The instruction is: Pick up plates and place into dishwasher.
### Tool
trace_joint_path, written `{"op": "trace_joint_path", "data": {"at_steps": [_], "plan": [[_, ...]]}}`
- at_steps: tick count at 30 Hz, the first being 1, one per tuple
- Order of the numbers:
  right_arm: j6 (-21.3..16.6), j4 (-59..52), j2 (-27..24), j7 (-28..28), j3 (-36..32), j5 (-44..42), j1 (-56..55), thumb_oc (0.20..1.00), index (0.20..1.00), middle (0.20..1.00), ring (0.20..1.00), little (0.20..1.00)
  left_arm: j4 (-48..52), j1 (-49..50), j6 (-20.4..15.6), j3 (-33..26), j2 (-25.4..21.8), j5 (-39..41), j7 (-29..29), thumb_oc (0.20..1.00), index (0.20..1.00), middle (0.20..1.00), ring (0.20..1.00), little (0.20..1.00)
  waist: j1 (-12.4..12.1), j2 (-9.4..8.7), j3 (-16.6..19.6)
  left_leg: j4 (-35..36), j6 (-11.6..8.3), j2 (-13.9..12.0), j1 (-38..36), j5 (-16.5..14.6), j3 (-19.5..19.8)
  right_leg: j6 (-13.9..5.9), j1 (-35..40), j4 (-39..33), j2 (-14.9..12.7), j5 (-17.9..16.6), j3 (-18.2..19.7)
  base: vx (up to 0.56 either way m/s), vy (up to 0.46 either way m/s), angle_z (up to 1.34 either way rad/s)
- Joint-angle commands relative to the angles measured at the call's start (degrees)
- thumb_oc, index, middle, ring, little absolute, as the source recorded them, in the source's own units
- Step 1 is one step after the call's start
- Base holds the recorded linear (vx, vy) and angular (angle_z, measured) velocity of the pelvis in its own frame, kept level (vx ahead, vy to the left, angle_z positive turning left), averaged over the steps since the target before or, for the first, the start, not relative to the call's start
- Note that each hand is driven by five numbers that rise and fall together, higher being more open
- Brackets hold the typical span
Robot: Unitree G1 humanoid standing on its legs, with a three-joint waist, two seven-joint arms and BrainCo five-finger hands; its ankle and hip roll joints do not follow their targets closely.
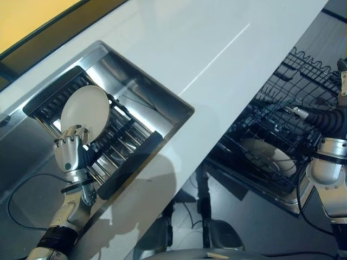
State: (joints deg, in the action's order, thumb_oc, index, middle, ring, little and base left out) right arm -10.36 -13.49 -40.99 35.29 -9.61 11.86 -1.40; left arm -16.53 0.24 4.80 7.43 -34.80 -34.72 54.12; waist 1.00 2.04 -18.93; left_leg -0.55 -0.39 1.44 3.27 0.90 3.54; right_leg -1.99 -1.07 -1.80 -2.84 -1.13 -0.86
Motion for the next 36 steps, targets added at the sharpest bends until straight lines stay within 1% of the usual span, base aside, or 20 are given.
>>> {"op": "trace_joint_path", "data": {"at_steps": [1,4,8,9,12,13,15,16,21,28,30,33,36], "plan": [[-3.84,-2.54,0.38,-0.83,-3.64,1.73,-2.69,1.0,1.0,1.0,1.0,1.0,-0.61,3.5,-0.41,-12.18,0.61,3.62,5.47,0.2,0.2,0.2,0.2,0.2,-1.81,-3.18,7.93,-4.69,-0.47,0.8,2.77,-4.76,1.33,-3.45,-3.68,7.28,-1.88,4.4,-0.04,0.11,0.025,0.03],[-4.36,-2.76,1.08,-2.13,-4.82,1.61,-4.28,1.0,1.0,1.0,1.0,1.0,1.07,5.63,-2.44,-14.88,1.13,2.86,4.24,0.2,0.2,0.2,0.2,0.2,-2.22,-3.31,9.75,-4.08,-0.56,0.79,1.53,-4.88,1.65,-3.47,-2.54,6.96,-1.83,4.68,-0.33,0.1,0.027,0.11],[-4.65,-3.48,1.56,-3.59,-6.33,0.78,-5.97,1.0,1.0,1.0,1.0,1.0,3.16,7.65,-3.4,-16.79,1.23,2.1,2.34,0.2,0.2,0.2,0.2,0.2,-2.41,-3.51,11.28,-2.82,-0.62,0.76,-0.24,-4.99,2.04,-3.65,-1.25,6.55,-1.62,5.0,-0.33,0.07,0.022,0.14],[-4.76,-3.68,1.74,-3.85,-6.6,0.63,-6.39,1.0,1.0,1.0,1.0,1.0,3.74,8.1,-3.57,-17.05,1.25,1.97,2.02,0.2,0.2,0.2,0.2,0.2,-2.39,-3.57,11.38,-2.73,-0.63,0.78,-0.26,-4.43,2.05,-3.69,-1.32,6.57,-1.61,4.48,-0.3,0.03,0.015,0.0],[-4.9,-3.9,2.14,-4.39,-7.17,0.37,-7.48,1.0,1.0,1.0,1.0,1.0,5.08,9.27,-4.23,-17.71,1.23,1.92,1.22,0.2,0.2,0.2,0.2,0.2,-2.43,-3.76,11.88,-2.26,-0.57,0.79,-1.26,-4.6,2.17,-3.85,-0.58,6.43,-1.54,4.58,-0.17,0.05,0.003,0.0],[-4.88,-3.9,2.18,-4.43,-7.17,0.37,-7.56,1.0,1.0,1.0,1.0,1.0,5.13,9.36,-4.3,-17.71,1.22,1.9,1.27,0.2,0.2,0.2,0.2,0.2,-2.43,-3.77,12.04,-2.06,-0.53,0.77,-1.69,-5.13,2.24,-3.89,-0.23,6.35,-1.51,5.09,-0.13,0.08,0.0,0.01],[-4.99,-3.84,2.12,-4.56,-7.37,0.08,-8.01,1.0,1.0,1.0,1.0,1.0,5.34,9.79,-5.01,-17.98,1.11,1.76,1.86,0.2,0.2,0.2,0.2,0.2,-2.39,-3.86,12.19,-1.74,-0.49,0.73,-2.28,-5.2,2.18,-4.02,0.21,6.18,-1.51,5.07,-0.05,0.04,0.0,0.0],[-5.03,-3.86,1.98,-4.63,-7.5,-0.2,-8.22,1.0,1.0,1.0,1.0,1.0,5.64,9.98,-5.13,-18.19,0.91,1.71,1.97,0.2,0.2,0.2,0.2,0.2,-2.36,-3.91,12.23,-1.63,-0.46,0.79,-2.26,-4.68,2.14,-4.06,0.12,6.08,-1.5,4.51,0.01,0.0,0.0,0.0],[-5.02,-3.92,1.81,-5.08,-8.08,-0.75,-9.14,1.0,1.0,1.0,1.0,1.0,6.72,10.8,-5.75,-19.57,-0.07,2.37,1.66,0.2,0.2,0.2,0.2,0.2,-2.15,-3.99,12.69,-1.18,-0.37,0.68,-3.37,-4.95,1.86,-4.4,0.74,5.88,-1.56,4.46,0.2,0.01,0.002,0.0],[-5.46,-4.03,1.36,-5.97,-9.14,-1.87,-10.32,1.0,1.0,1.0,1.0,1.0,8.43,11.81,-7.14,-21.16,-0.6,2.52,2.7,0.2,0.2,0.2,0.2,0.2,-1.95,-4.06,13.2,-0.68,-0.32,0.65,-4.34,-5.05,1.77,-4.68,1.41,5.54,-1.59,4.39,0.4,0.0,0.0,0.0],[-5.66,-3.85,1.13,-5.94,-9.36,-2.24,-10.43,1.0,1.0,1.0,1.0,1.0,9.27,11.8,-8.22,-21.95,-0.89,3.05,3.42,0.2,0.2,0.2,0.2,0.2,-1.93,-4.11,13.38,-0.46,-0.3,0.61,-4.64,-5.05,1.78,-4.75,1.59,5.52,-1.61,4.4,0.38,0.0,0.0,0.0],[-5.61,-4.07,1.2,-5.94,-9.77,-2.4,-10.66,1.0,1.0,1.0,1.0,1.0,11.71,12.04,-10.97,-23.81,-0.99,3.39,4.53,0.2,0.2,0.2,0.2,0.2,-2.06,-4.18,13.9,-0.01,-0.32,0.61,-5.09,-5.03,1.93,-4.75,1.87,5.39,-1.59,4.49,0.18,0.0,0.0,0.0],[-5.92,-4.33,1.26,-5.93,-10.33,-2.6,-11.12,1.0,1.0,1.0,1.0,1.0,14.26,12.46,-12.92,-25.65,-1.12,2.89,5.28,0.2,0.2,0.2,0.2,0.2,-2.16,-4.26,14.22,0.25,-0.29,0.67,-5.29,-4.94,2.08,-4.76,2.15,5.23,-1.61,4.49,0.03,0.0,0.0,0.0]]}}
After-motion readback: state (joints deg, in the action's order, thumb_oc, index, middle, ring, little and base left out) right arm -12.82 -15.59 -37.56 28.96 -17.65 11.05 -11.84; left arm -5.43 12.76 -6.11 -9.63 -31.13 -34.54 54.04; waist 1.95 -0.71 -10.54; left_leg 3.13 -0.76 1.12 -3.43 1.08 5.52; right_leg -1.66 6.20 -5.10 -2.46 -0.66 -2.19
